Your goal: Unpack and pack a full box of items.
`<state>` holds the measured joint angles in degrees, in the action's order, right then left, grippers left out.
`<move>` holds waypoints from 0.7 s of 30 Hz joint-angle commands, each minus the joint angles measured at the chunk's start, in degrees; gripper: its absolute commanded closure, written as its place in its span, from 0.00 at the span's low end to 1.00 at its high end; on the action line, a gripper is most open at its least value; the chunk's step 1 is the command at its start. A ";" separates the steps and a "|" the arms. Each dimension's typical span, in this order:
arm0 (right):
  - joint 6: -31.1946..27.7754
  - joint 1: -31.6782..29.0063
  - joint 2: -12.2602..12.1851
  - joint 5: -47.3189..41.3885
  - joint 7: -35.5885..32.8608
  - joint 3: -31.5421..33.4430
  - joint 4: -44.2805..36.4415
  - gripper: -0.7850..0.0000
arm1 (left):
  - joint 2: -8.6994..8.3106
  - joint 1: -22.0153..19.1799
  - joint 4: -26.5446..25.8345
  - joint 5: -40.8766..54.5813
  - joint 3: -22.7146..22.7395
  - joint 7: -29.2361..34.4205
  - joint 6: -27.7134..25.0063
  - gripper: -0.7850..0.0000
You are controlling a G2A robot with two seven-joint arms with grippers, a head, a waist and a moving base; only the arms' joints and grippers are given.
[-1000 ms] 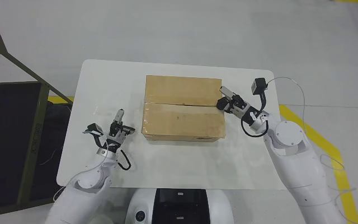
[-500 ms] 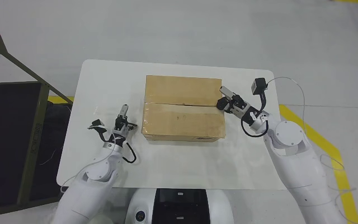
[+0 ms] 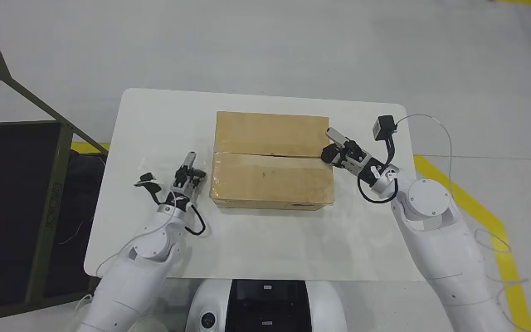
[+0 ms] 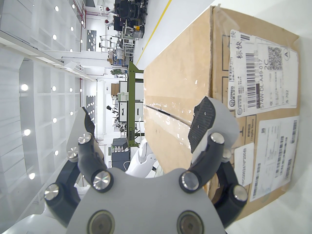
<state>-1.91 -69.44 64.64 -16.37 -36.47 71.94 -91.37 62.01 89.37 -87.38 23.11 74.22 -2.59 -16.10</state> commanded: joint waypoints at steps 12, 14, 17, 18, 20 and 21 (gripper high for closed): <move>0.00 0.00 0.00 0.00 0.00 0.00 0.00 0.00 | 0.97 0.05 0.64 1.02 1.34 0.57 -0.55 0.57; 0.00 0.00 0.00 0.00 0.00 0.00 0.00 0.00 | 1.09 0.19 0.53 1.07 1.66 0.61 -0.77 0.57; 0.00 0.00 0.00 0.00 0.00 0.00 0.00 0.00 | 1.26 0.68 -0.01 1.16 2.27 0.26 -1.14 0.56; 0.00 0.00 0.00 0.00 0.00 0.00 0.00 0.00 | 1.31 0.90 -0.22 1.30 2.52 0.22 -1.30 0.56; 0.00 0.00 0.00 0.00 0.00 0.00 0.00 0.00 | 1.39 1.21 -0.44 1.45 3.11 0.20 -1.54 0.60; 0.00 0.00 0.00 0.00 0.00 0.00 0.00 0.00 | 1.43 1.29 -0.45 1.55 3.38 0.25 -1.59 0.62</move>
<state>-1.91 -69.44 64.64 -16.37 -36.47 71.94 -91.37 63.40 90.56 -87.81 24.56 77.29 -2.39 -17.63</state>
